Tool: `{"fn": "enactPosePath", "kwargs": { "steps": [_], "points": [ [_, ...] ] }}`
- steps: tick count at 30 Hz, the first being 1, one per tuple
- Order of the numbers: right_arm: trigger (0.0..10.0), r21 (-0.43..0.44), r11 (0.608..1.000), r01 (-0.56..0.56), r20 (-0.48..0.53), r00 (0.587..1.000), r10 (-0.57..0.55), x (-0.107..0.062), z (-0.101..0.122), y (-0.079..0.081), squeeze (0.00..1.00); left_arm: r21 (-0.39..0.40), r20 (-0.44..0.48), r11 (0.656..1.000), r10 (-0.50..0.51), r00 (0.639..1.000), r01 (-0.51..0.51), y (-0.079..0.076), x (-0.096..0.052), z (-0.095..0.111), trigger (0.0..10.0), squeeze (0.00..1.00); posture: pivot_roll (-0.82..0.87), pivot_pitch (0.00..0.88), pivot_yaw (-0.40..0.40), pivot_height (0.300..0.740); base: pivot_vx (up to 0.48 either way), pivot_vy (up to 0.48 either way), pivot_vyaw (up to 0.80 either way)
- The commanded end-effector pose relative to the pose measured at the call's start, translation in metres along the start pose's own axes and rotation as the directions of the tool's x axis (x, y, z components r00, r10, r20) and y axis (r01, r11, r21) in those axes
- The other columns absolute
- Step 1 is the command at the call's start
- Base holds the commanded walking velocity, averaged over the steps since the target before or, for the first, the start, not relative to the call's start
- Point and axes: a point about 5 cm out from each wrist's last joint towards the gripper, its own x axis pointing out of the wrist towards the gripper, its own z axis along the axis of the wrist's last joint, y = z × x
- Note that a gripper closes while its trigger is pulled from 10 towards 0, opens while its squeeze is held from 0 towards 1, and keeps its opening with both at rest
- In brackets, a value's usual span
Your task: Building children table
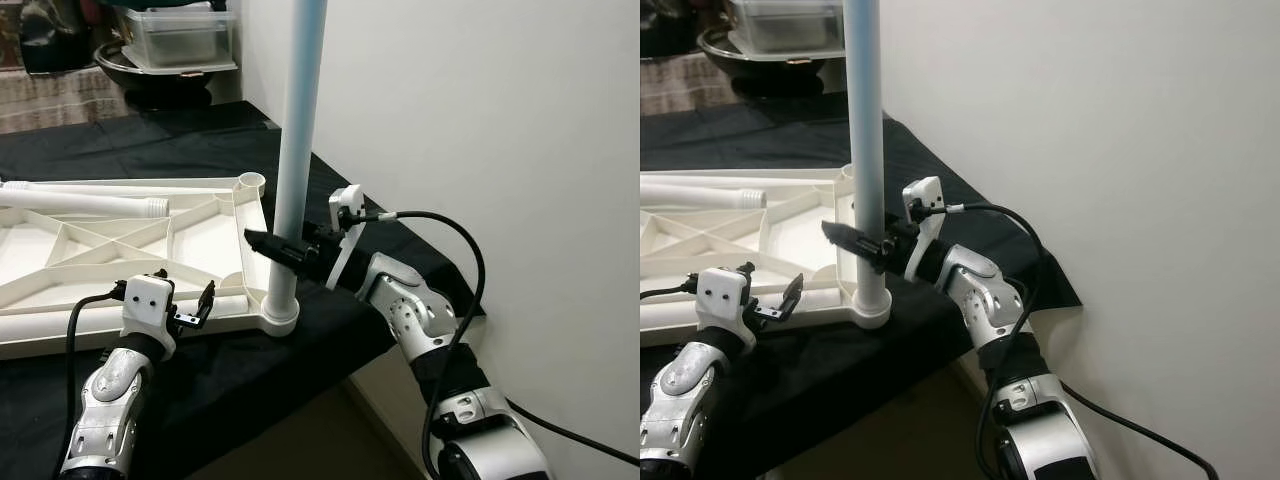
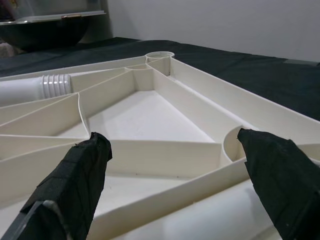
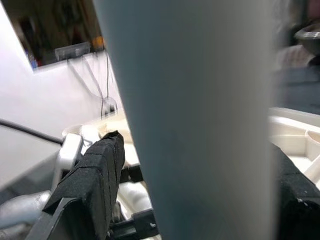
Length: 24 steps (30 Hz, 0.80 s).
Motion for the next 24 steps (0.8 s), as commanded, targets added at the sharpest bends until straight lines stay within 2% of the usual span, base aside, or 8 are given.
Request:
{"fn": "enactPosePath", "kwargs": {
  "steps": [1,2,5,13,17,21,22,24],
  "points": [
    [10.0,-0.046,0.998,-0.04,-0.043,0.998,0.038,0.011,-0.001,0.003,0.0,0.004,-0.011,1.0,-0.002,1.0,0.003,0.0,-0.003,-0.003,10.0,0.0,0.1,0.0,-0.169,0.74,0.0,0.0,0.0],
    [10.0,-0.064,0.997,-0.032,-0.053,0.998,0.028,0.013,0.001,0.001,0.0,0.004,-0.011,1.0,-0.001,1.0,0.001,0.0,-0.004,-0.003,10.0,0.0,0.1,0.0,-0.169,0.74,0.0,0.0,0.0],
    [0.0,-0.089,0.996,0.019,-0.095,0.995,-0.027,0.014,0.003,-0.007,0.0,0.003,-0.011,1.0,0.0,1.0,0.0,0.0,-0.004,-0.003,10.0,0.0,0.1,0.0,-0.17,0.74,0.0,0.0,0.0],
    [0.0,-0.099,0.936,0.337,-0.194,0.916,-0.35,0.001,-0.002,-0.038,0.0,-0.002,-0.012,1.0,-0.007,1.0,0.007,-0.002,-0.004,-0.004,10.0,0.0,0.09,0.0,-0.162,0.74,0.0,0.0,0.0],
    [0.0,-0.039,0.561,0.827,-0.208,0.542,-0.814,-0.043,-0.023,-0.071,0.0,-0.005,-0.01,1.0,-0.011,1.0,0.011,-0.003,-0.004,-0.004,10.0,0.0,0.07,0.0,-0.157,0.74,0.0,0.0,0.0],
    [0.0,-0.013,0.469,0.883,-0.23,0.454,-0.861,-0.053,-0.031,-0.073,0.0,-0.006,-0.01,1.0,-0.011,1.0,0.011,-0.003,-0.003,-0.004,10.0,0.0,0.07,0.0,-0.157,0.74,0.0,0.0,0.0],
    [8.3,0.015,0.452,0.892,-0.242,0.442,-0.864,-0.053,-0.042,-0.064,0.0,-0.009,-0.01,1.0,-0.019,1.0,0.019,-0.006,-0.002,-0.004,10.0,0.0,0.07,0.0,-0.144,0.74,0.0,0.0,0.0],
    [10.0,0.019,0.489,0.872,-0.223,0.481,-0.848,-0.046,-0.041,-0.056,0.0,-0.01,-0.01,1.0,-0.025,1.0,0.025,-0.006,-0.001,-0.004,10.0,0.0,0.06,0.0,-0.133,0.74,0.0,0.0,0.0]
  ]
}}
